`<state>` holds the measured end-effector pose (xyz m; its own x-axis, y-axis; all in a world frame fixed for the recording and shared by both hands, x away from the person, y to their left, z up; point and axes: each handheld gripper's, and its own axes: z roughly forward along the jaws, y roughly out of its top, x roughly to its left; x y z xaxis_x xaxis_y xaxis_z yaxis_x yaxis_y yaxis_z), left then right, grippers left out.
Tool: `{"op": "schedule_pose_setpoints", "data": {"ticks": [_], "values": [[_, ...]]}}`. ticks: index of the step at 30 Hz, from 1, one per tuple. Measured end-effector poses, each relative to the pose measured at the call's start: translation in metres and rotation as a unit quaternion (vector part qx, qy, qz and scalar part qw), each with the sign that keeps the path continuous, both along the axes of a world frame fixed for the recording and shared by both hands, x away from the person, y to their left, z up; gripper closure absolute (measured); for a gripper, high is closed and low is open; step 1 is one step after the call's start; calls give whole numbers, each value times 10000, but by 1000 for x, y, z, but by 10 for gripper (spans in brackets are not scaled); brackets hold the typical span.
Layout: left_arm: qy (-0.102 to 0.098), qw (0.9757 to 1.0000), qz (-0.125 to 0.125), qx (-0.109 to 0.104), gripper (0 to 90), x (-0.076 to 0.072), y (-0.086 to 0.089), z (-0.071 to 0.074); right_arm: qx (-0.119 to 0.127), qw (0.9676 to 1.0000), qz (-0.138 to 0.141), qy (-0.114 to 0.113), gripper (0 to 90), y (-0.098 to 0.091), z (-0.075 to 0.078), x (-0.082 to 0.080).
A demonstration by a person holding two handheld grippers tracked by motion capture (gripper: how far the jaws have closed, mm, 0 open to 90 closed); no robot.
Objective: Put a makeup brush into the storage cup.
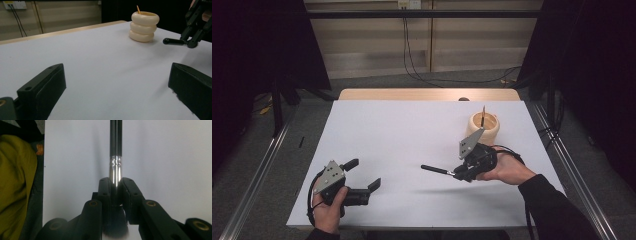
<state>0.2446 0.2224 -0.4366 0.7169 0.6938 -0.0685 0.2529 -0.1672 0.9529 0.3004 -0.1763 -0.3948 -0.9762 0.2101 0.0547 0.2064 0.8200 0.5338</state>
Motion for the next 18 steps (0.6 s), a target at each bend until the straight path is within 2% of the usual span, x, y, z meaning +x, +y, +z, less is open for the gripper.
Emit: {"op": "schedule_pose_setpoints", "data": {"ticks": [9, 13, 14, 16, 18], "values": [[45, 10000, 23, 1, 12, 1, 0, 0, -511, 9985, 100, 167, 779, 8, -2, 0], [47, 10000, 19, 11, 12, 1, 1, 1, -590, 9981, 46, 141, 779, 10, -4, -1], [40, 10000, -25, 18, 12, 2, 0, 1, -608, 9979, 148, 143, 779, 11, -5, -1], [53, 10000, 6, -2, 12, 1, -1, 3, -677, 9974, 199, 127, 779, 14, -6, -2], [33, 10000, -80, 50, 12, 1, -2, 5, -715, 9970, 248, 131, 779, 16, -7, -3]]}}
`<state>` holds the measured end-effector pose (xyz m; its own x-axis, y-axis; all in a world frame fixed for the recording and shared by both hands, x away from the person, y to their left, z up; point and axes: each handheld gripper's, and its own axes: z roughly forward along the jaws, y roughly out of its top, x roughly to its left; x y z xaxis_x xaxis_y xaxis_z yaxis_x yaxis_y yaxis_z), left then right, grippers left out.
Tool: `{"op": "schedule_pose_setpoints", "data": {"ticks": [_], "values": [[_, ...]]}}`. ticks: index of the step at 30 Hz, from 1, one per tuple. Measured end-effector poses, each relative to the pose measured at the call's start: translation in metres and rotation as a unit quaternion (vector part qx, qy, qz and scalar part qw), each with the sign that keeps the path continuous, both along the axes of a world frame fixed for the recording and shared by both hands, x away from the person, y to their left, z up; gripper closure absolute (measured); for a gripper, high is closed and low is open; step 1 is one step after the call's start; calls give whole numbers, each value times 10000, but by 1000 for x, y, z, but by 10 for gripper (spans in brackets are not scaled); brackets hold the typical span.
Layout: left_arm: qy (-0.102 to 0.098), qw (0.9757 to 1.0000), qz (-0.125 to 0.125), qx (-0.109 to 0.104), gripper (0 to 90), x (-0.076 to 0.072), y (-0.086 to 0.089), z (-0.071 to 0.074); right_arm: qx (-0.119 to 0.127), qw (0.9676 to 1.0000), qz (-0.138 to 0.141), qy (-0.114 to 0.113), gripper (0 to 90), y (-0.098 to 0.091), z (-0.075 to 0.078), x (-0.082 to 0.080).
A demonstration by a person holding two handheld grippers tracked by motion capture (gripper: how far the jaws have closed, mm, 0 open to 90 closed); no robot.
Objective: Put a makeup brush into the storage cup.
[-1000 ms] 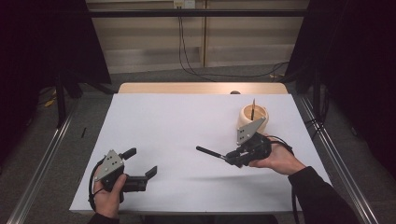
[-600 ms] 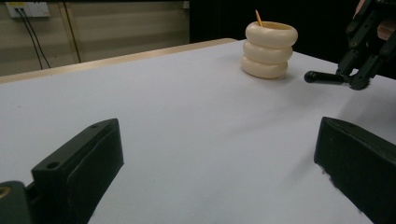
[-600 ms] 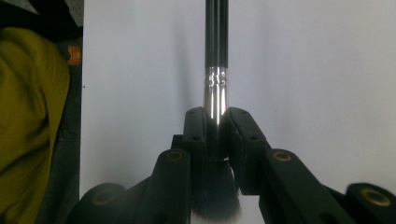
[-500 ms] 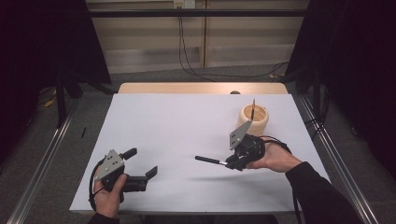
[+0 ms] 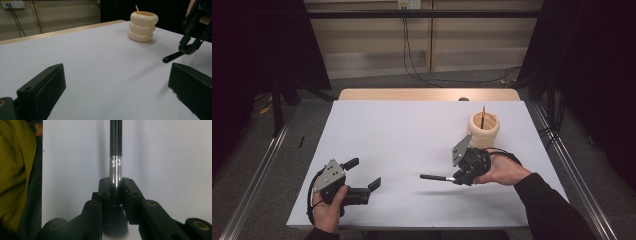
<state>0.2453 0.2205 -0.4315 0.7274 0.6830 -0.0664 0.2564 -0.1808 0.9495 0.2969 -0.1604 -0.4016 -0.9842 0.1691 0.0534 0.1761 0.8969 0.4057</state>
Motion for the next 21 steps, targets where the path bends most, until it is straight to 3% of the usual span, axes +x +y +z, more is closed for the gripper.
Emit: {"op": "schedule_pose_setpoints", "data": {"ticks": [5, 7, 14, 18, 21], "values": [[-51, 9999, -101, 110, 12, 2, -3, 8, -78, 10000, 45, 37, 779, 2, -2, 1], [-22, 9999, -98, 59, 12, 3, -4, 11, -51, 10000, 5, 53, 779, 2, -2, 1], [-8, 9992, -346, 218, 12, 5, -7, 18, -33, 9999, 79, 58, 779, 3, -1, 0], [-8, 9975, -629, 323, 12, 8, -12, 25, -20, 10000, 59, 53, 779, 4, 0, 0], [-15, 9966, -692, 457, 12, 11, -17, 29, 5, 9999, 114, 53, 779, 4, 0, 0]]}}
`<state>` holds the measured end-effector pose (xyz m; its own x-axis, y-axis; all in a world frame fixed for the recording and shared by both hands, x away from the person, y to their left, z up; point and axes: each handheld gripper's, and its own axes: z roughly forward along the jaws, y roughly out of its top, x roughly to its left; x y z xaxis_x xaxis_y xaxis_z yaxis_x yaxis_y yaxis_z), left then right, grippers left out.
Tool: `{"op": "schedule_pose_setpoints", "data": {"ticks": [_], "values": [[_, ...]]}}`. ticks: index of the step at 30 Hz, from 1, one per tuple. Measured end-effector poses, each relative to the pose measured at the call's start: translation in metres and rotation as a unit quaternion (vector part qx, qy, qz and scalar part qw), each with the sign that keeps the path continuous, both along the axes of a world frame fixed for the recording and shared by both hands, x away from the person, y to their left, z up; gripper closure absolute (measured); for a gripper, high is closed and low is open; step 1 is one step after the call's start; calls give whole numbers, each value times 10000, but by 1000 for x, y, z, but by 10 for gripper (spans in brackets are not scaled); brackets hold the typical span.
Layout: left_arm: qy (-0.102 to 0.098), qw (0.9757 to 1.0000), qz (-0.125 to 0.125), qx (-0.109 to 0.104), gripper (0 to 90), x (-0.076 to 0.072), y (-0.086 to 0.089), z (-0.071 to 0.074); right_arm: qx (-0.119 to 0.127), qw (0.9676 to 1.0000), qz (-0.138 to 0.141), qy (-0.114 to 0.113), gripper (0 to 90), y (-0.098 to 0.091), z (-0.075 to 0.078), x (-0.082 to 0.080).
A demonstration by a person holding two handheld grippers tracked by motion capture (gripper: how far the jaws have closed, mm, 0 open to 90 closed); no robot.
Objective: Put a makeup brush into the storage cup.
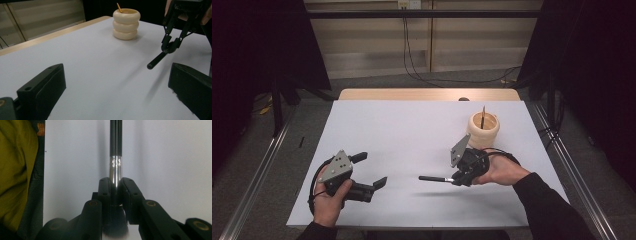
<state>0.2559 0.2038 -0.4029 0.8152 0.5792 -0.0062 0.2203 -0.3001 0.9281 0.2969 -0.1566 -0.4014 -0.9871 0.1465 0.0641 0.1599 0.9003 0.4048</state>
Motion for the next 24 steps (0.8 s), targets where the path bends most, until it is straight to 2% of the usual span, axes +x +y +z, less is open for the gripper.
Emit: {"op": "schedule_pose_setpoints", "data": {"ticks": [1, 2, 3, 4, 5, 8, 9, 10, 16, 19, 20, 24], "values": [[11, 10000, -52, 39, 12, 1, -2, 1, 0, 10000, -6, 7, 779, 0, 0, -1], [27, 9998, -197, -21, 12, 2, -5, 0, 18, 10000, 19, -3, 779, 1, 0, -1], [45, 9997, -209, 69, 12, 2, -8, 1, 35, 10000, 41, 14, 779, 2, 0, -1], [60, 9993, -359, 39, 13, 4, -10, 1, 24, 10000, 46, -9, 778, 3, 0, -1], [51, 9991, -397, 133, 15, 4, -13, 2, 9, 10000, 41, 5, 778, 3, 0, -1], [196, 9975, -645, 214, 18, 6, -21, 4, 45, 10000, 48, 43, 779, 4, 0, -2], [254, 9970, -719, 147, 16, 7, -23, 4, 21, 10000, 58, 30, 779, 4, 0, -2], [315, 9968, -718, 154, 16, 8, -25, 5, 48, 10000, 80, 15, 779, 5, 0, -2], [332, 9939, -986, 380, 14, 11, -39, 6, 63, 9999, 120, 27, 779, 5, 0, -2], [356, 9924, -1099, 416, 16, 14, -46, 7, 56, 9999, 84, 44, 779, 6, 1, -3], [358, 9918, -1113, 512, 16, 15, -49, 8, 61, 9999, 87, 42, 779, 6, 1, -4], [462, 9888, -1299, 577, 16, 20, -58, 8, 38, 9999, 156, 36, 779, 9, 1, -3]]}}
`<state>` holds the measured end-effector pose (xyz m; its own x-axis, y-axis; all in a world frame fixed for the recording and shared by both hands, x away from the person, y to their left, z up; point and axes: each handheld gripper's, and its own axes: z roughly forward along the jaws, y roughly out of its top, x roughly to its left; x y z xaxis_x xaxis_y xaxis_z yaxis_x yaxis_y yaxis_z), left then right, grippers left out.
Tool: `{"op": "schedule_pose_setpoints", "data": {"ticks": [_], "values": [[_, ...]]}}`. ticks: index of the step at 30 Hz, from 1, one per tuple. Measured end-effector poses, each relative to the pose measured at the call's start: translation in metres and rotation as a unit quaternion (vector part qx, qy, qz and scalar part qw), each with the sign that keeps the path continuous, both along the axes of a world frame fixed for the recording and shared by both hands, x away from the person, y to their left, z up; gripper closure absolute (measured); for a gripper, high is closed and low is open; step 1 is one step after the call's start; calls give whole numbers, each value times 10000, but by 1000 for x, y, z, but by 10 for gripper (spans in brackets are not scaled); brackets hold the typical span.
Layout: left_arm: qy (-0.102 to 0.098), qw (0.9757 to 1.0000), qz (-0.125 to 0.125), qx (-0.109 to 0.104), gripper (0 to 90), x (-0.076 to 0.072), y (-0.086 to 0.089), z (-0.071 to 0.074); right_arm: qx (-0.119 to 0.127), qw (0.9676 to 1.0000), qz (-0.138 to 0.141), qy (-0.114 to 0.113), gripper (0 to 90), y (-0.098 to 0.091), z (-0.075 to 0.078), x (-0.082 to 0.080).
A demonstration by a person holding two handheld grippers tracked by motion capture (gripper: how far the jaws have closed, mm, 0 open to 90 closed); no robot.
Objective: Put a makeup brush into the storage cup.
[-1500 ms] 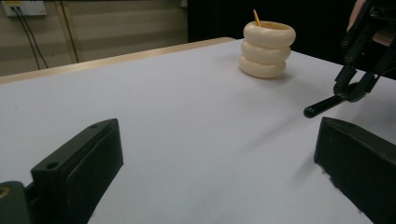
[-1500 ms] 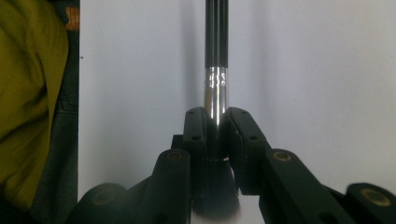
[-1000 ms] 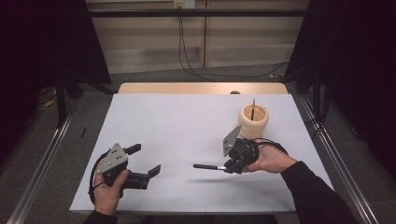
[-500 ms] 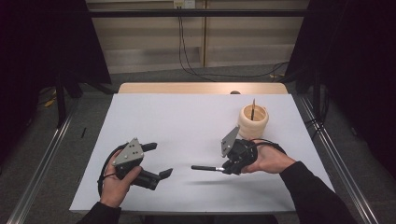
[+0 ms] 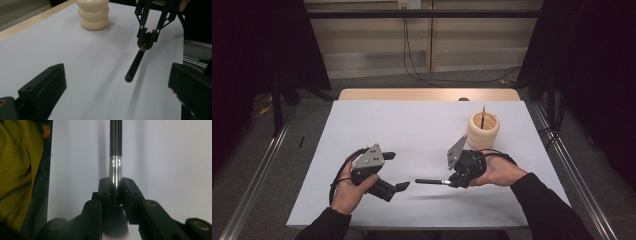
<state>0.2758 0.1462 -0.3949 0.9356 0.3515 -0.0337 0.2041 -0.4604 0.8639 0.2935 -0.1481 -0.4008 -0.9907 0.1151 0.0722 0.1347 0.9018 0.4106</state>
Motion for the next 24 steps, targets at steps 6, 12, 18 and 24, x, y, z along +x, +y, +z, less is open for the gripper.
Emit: {"op": "schedule_pose_setpoints", "data": {"ticks": [6, 12, 18, 24], "values": [[177, 9992, -276, 209, 17, 5, -14, -4, -35, 10000, 73, -15, 779, 5, 1, 1], [260, 9978, -474, 387, 19, 11, -25, -6, -77, 9999, 102, 12, 779, 8, 1, 1], [314, 9956, -657, 589, 25, 14, -38, -7, -100, 9999, 120, 22, 779, 10, 1, 1], [363, 9921, -807, 884, 36, 15, -47, -10, -124, 9998, 166, 28, 779, 12, 1, 1]]}}
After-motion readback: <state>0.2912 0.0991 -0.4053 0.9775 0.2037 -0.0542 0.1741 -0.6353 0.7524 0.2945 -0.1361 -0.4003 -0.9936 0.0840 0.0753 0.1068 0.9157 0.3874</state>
